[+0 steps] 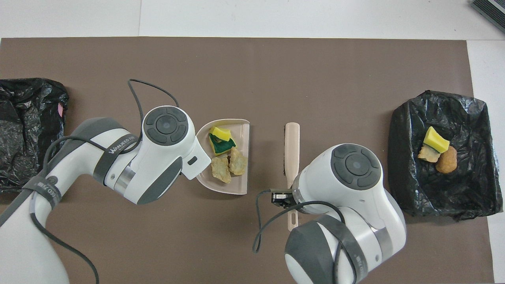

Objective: Sweep and dump trash in bin
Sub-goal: 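Carry the loaded dustpan with the left gripper toward the nearer black bin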

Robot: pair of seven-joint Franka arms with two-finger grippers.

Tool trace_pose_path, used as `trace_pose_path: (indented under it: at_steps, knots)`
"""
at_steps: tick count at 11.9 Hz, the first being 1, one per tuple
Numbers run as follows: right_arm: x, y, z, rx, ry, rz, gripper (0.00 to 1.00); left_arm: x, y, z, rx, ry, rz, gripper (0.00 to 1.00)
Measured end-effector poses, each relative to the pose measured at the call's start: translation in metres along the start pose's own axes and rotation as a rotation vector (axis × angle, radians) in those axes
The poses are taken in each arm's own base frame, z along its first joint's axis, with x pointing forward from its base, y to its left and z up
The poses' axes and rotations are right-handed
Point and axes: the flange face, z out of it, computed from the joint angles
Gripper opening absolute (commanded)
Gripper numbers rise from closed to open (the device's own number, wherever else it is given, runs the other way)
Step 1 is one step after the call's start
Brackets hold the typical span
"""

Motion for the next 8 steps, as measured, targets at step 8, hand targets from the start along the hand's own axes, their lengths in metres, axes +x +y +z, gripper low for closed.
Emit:
trace_pose_path:
  at_steps: [8]
  knots:
    - [-0.089,-0.069,0.051,-0.015,-0.12,-0.031,0.0,-0.2,-0.022,-0.054,0.022,0.046,-0.01,0.0]
